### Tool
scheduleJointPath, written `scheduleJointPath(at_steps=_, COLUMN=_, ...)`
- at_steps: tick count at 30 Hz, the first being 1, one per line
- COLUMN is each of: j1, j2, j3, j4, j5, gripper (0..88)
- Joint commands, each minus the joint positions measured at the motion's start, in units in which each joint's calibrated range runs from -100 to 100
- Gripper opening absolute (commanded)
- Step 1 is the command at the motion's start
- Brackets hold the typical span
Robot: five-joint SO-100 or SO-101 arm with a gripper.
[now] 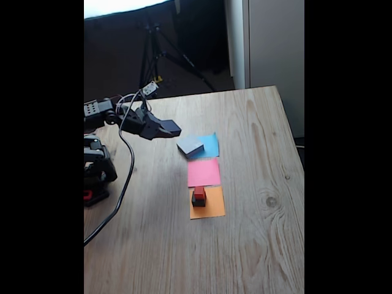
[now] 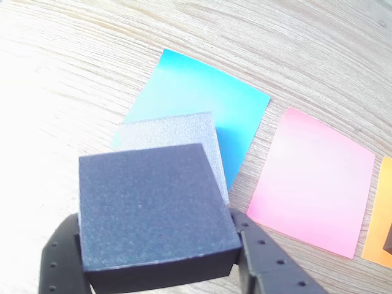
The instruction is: Tower of hanoi
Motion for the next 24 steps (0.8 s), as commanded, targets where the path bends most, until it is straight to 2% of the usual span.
scheduleJointPath(at_steps=1, j1=-0.7, j2=2.6, j3=5.8, j4=-14.4, j5=1.0, gripper=18.3)
scheduleJointPath(at_steps=9, j1=-0.6, j2=13.8, j3=12.4, j4=-35.6, j5=1.0, gripper=18.5)
scheduleJointPath(at_steps=24, j1=-0.7, j2=33.8, j3=17.5, j4=-66.4, j5=1.0, gripper=18.6)
